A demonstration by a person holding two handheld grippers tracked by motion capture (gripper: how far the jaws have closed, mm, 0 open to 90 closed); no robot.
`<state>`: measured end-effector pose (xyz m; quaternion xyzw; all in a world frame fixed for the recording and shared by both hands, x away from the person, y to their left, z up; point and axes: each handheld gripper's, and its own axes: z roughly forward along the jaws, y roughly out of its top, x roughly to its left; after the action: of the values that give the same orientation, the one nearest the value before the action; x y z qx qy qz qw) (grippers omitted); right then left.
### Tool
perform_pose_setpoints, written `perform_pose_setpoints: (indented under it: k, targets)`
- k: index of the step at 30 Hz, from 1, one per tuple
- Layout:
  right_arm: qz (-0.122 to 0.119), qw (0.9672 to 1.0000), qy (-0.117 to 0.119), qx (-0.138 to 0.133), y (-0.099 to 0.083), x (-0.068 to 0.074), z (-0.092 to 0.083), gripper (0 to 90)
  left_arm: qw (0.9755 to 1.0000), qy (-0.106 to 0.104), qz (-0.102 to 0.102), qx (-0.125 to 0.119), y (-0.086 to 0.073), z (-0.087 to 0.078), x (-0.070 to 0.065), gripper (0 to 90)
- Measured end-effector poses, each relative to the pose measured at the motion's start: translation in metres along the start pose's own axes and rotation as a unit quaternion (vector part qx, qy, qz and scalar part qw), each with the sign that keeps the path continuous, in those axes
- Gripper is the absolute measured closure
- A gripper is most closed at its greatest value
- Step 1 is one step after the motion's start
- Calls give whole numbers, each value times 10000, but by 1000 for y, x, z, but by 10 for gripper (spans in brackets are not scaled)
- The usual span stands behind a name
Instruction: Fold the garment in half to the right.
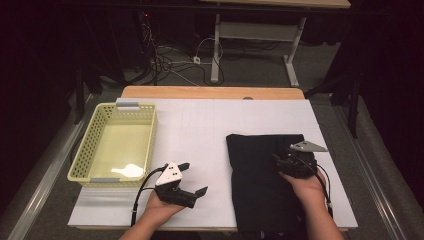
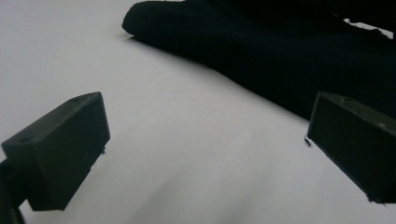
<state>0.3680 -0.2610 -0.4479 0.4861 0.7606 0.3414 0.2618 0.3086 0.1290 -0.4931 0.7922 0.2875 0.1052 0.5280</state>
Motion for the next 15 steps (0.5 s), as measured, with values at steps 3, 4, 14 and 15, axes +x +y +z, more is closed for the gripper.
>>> perform_pose_setpoints:
  k: [3, 4, 14, 15]
  targets:
    - [92, 9998, -184, 82, -2, -6, 8, 478, 9999, -39, 46, 83, 1, 2, -1, 0]
    - [107, 9996, -227, 96, -3, -9, 9, 483, 9999, -19, 111, 73, 0, 1, -2, 0]
    - [436, 9984, 61, 357, -20, -37, 16, 450, 9999, 31, 131, 14, -1, -1, -4, 12]
    - [390, 9985, 91, 366, -20, -36, 16, 465, 9999, 44, 155, 15, -1, -1, -5, 12]
